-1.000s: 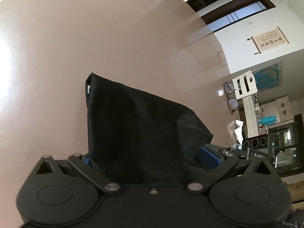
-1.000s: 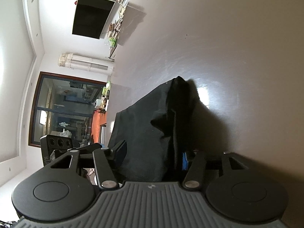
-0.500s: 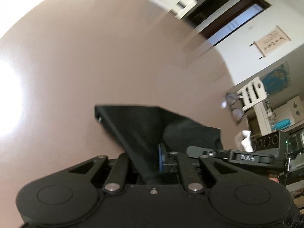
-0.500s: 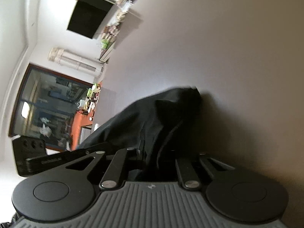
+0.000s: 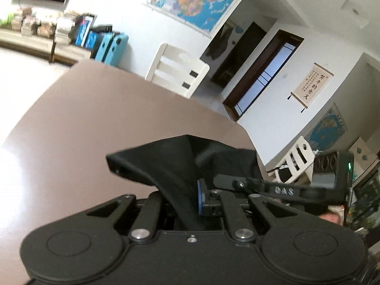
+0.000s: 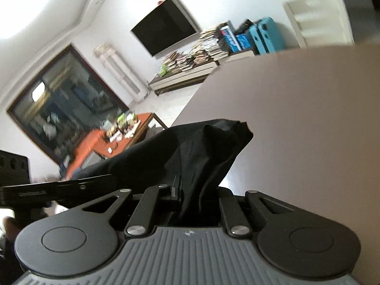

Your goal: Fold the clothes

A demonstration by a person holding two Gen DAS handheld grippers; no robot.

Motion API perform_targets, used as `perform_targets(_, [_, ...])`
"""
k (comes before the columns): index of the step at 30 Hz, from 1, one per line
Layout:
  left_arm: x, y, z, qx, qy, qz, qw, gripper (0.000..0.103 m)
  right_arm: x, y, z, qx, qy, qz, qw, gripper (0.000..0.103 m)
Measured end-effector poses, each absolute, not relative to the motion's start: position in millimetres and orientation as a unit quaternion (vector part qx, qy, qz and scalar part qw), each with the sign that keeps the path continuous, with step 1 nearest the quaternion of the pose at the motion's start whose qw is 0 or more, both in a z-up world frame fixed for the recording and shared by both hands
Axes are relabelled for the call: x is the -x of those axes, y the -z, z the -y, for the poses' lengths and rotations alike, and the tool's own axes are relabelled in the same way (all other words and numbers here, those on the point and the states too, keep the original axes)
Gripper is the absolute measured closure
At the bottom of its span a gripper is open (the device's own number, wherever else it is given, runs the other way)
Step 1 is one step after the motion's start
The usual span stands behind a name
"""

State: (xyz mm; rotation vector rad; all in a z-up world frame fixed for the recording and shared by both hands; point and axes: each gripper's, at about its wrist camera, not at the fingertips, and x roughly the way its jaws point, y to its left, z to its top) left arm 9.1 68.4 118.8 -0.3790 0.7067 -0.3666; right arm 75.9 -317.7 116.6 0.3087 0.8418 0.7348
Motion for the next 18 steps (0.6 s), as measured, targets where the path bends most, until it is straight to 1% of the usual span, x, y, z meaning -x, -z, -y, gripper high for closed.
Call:
perform_targets(1, [-2.2,-121.4,-63.8,0.163,0.161,-0.335,0.914,0.093,-78.8,-120.2,313.5,-0.136,-0.352,-0.398,0.836,0.093])
perform_targets(5, [10.5,-128.4,-53.7,0.153,0.136,-0.327,0.923,0.093,-84.3,-130.1,287.5,-0.092,-0.370,-0.401,0.833,0.093])
perform_targets(9, [32.4,-142.3,-42.0,0.119,0.101,-0.305,0.940,0.093,-88.1,-141.4,261.8,-0.061,-0.402,-0.403,0.820,0.093])
perform_targets(13, [68.9,-144.5,-37.3,0.060,0.042,-0.280,0.957,0.093,-82.2,-153.6,225.1,-0.010,-0.450,-0.400,0.798,0.093])
perform_targets(15, [77.7,-142.2,-30.6,0.043,0.020,-0.283,0.958,0.093,-81.8,-156.9,200.8,0.022,-0.476,-0.403,0.781,0.093])
perform_targets(18, [84.3,-122.5,-30.0,0.036,-0.002,-0.321,0.947,0.094,-86.0,-143.5,166.1,0.066,-0.508,-0.416,0.751,0.093])
